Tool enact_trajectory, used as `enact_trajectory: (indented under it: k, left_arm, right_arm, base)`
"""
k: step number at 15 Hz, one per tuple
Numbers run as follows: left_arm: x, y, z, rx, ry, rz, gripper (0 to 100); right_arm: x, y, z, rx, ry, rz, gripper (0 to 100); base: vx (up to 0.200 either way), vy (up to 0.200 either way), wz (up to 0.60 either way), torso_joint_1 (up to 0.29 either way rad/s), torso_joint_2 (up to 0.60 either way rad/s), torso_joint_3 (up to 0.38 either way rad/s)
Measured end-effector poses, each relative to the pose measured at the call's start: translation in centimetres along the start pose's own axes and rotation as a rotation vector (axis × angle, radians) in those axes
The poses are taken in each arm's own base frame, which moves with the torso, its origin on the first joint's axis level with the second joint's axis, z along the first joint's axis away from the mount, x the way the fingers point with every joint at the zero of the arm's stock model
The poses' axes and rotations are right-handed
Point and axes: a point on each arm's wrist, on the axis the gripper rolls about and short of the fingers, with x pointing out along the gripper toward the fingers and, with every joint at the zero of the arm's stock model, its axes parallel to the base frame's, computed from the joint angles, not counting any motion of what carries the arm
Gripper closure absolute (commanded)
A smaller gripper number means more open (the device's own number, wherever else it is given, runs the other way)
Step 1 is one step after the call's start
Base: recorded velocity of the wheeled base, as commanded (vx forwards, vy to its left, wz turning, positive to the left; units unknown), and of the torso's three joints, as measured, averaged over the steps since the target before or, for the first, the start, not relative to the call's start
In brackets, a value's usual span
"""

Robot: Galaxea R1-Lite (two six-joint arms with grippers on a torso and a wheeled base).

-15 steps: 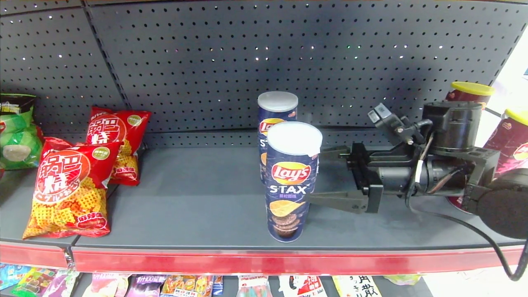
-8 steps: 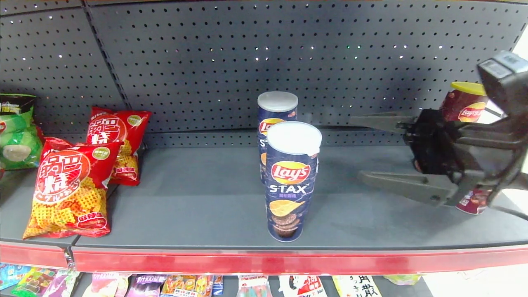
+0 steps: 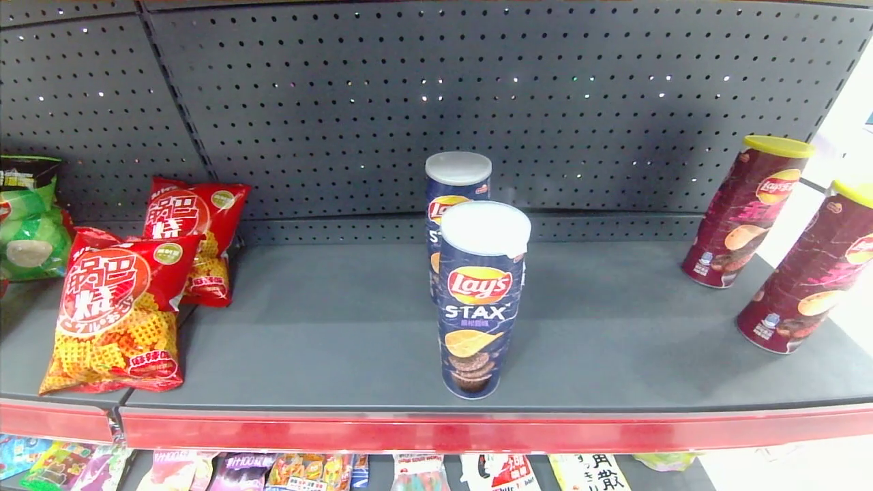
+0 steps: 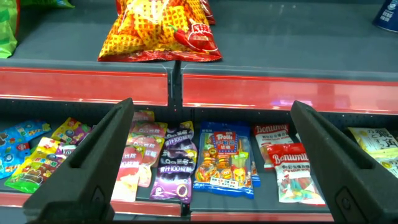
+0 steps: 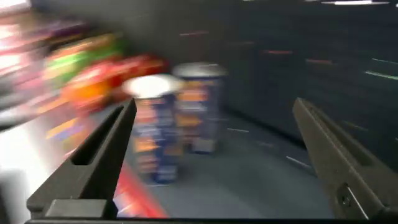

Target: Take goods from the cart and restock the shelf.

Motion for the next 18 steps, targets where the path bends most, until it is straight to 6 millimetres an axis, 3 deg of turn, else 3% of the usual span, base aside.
enact_trajectory:
  k: [3, 6, 8, 9, 14, 18]
  left_arm:
    - [0.0, 0.0, 0.0, 0.000, 0.000, 0.000, 0]
    - [0.0, 0.0, 0.0, 0.000, 0.000, 0.000, 0]
    - [0.0, 0.0, 0.0, 0.000, 0.000, 0.000, 0]
    - [0.0, 0.0, 0.0, 0.000, 0.000, -0.001, 0]
    - [0.0, 0.0, 0.0, 0.000, 0.000, 0.000, 0]
    - [0.0, 0.0, 0.0, 0.000, 0.000, 0.000, 0]
  right_arm:
    - [-3.5, 0.6, -2.7, -0.026, 0.057, -0.273, 0]
    - [-6.1, 1.1, -8.5, -0.048, 0.188, -0.495, 0]
    - [-8.0, 1.7, -12.2, -0.036, 0.330, -0.540, 0]
    - [-8.8, 2.0, -13.1, -0.031, 0.365, -0.550, 0]
    - [-11.3, 3.2, -15.5, 0.041, 0.427, -0.524, 0]
    - [-12.0, 3.8, -15.6, 0.019, 0.344, -0.524, 0]
  base:
    - [0.000, 0.000, 0.00, 0.000, 0.00, 0.000]
    - [0.000, 0.000, 0.00, 0.000, 0.00, 0.000]
    - [0.000, 0.000, 0.00, 0.000, 0.00, 0.000]
    - [0.000, 0.000, 0.00, 0.000, 0.00, 0.000]
    - [0.000, 0.000, 0.00, 0.000, 0.00, 0.000]
    - [0.000, 0.000, 0.00, 0.000, 0.00, 0.000]
